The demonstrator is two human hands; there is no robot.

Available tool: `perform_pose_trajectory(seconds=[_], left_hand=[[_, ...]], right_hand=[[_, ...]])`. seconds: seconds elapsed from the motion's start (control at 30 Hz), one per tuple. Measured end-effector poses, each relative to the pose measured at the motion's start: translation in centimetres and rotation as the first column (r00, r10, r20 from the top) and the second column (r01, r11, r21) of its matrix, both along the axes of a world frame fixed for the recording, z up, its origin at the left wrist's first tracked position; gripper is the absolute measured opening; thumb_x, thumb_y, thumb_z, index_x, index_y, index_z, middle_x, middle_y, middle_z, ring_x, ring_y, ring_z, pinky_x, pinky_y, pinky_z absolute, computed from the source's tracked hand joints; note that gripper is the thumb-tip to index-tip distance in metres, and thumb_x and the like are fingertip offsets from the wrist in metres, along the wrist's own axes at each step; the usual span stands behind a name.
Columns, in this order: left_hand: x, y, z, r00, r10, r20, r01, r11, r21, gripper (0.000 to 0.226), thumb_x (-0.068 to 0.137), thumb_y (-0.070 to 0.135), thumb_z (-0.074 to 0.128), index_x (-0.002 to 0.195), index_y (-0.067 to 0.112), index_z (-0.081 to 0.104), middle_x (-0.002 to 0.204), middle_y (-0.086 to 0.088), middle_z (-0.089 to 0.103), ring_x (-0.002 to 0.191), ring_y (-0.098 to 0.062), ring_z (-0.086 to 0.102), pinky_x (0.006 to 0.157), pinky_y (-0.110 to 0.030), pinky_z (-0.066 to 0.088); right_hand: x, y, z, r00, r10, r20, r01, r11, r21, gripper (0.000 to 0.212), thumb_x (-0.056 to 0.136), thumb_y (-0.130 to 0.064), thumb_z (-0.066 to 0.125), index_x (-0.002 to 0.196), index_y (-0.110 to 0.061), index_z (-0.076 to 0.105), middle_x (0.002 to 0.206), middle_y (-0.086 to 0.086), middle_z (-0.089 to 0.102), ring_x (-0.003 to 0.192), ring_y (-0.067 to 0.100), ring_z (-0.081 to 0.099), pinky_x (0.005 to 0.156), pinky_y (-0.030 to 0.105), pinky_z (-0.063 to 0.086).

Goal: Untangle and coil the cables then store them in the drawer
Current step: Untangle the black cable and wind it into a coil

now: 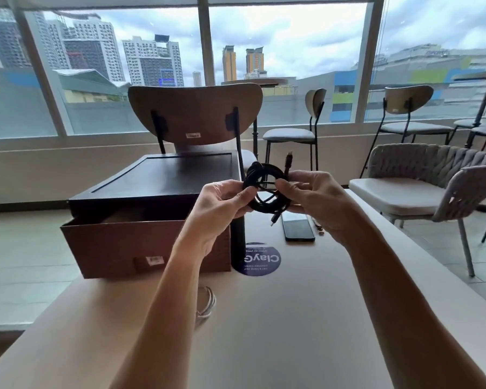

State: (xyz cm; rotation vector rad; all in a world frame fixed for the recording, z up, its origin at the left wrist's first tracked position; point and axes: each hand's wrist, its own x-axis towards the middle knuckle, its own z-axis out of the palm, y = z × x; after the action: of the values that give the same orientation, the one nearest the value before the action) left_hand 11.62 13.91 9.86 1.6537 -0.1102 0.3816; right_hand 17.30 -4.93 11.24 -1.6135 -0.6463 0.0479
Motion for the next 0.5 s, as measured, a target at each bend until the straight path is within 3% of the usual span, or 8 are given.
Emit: perform_pose_trajectory(seconds=[0.13, 0.23, 0.3, 0.4, 0.5], left_hand=[[-1.7, 1.4, -0.6, 0.999, 0.001, -0.047, 0.003, 0.997, 0.08, 0.021, 0.091, 0.019, 0.07, 0.108, 0.008, 0.072, 0.093, -0.006, 0.077, 0.089, -0.015, 0.073, 0.085, -0.025, 0.058], [-3.8, 3.4, -1.5, 0.986, 0.1, -0.134, -0.059, 0.957, 0.284, 0.018, 0.092, 0.027, 0.07, 0.104, 0.014, 0.073, 0.091, -0.005, 0.076, 0.083, -0.012, 0.073, 0.081, -0.026, 0.057], [-4.8, 4.9, -2.3, 0.958, 0.177, -0.225, -0.059, 0.892, 0.449, 0.016, 0.094, 0.028, 0.068, 0.098, 0.014, 0.073, 0.089, -0.004, 0.075, 0.084, -0.014, 0.073, 0.079, -0.028, 0.057], [-5.8, 6.8, -4.3, 0.86, 0.345, -0.377, 0.028, 0.705, 0.709, 0.019, 0.091, 0.035, 0.071, 0.093, 0.017, 0.074, 0.085, 0.0, 0.074, 0.079, -0.014, 0.069, 0.078, -0.029, 0.053], [-6.3, 7.8, -7.1, 0.776, 0.487, -0.4, 0.028, 0.608, 0.794, 0.022, 0.088, 0.042, 0.072, 0.098, 0.023, 0.071, 0.094, 0.002, 0.07, 0.086, -0.014, 0.064, 0.079, -0.027, 0.049]], right_hand=[[-0.8, 0.7, -0.4, 0.999, -0.006, -0.047, 0.005, 1.0, -0.03, 0.02, 0.095, -0.022, 0.065, 0.107, -0.008, 0.071, 0.094, 0.007, 0.077, 0.09, 0.015, 0.074, 0.076, 0.023, 0.056], [-1.7, 1.4, -2.4, 0.994, 0.012, -0.112, -0.02, 0.997, -0.07, 0.019, 0.097, -0.022, 0.063, 0.104, -0.007, 0.071, 0.093, 0.009, 0.077, 0.087, 0.015, 0.074, 0.069, 0.02, 0.054], [-2.0, 1.6, -4.2, 0.989, -0.019, -0.144, -0.001, 0.991, -0.136, 0.019, 0.097, -0.023, 0.064, 0.102, -0.007, 0.072, 0.092, 0.011, 0.076, 0.085, 0.016, 0.073, 0.064, 0.017, 0.054], [-2.6, 1.5, -7.1, 0.972, -0.047, -0.23, -0.001, 0.979, -0.203, 0.022, 0.095, -0.025, 0.066, 0.098, -0.004, 0.073, 0.093, 0.015, 0.076, 0.086, 0.021, 0.073, 0.071, 0.024, 0.057], [-3.2, 1.3, -9.6, 0.954, -0.046, -0.297, -0.034, 0.965, -0.259, 0.02, 0.093, -0.023, 0.068, 0.09, -0.004, 0.072, 0.084, 0.012, 0.073, 0.076, 0.018, 0.07, 0.069, 0.025, 0.055]])
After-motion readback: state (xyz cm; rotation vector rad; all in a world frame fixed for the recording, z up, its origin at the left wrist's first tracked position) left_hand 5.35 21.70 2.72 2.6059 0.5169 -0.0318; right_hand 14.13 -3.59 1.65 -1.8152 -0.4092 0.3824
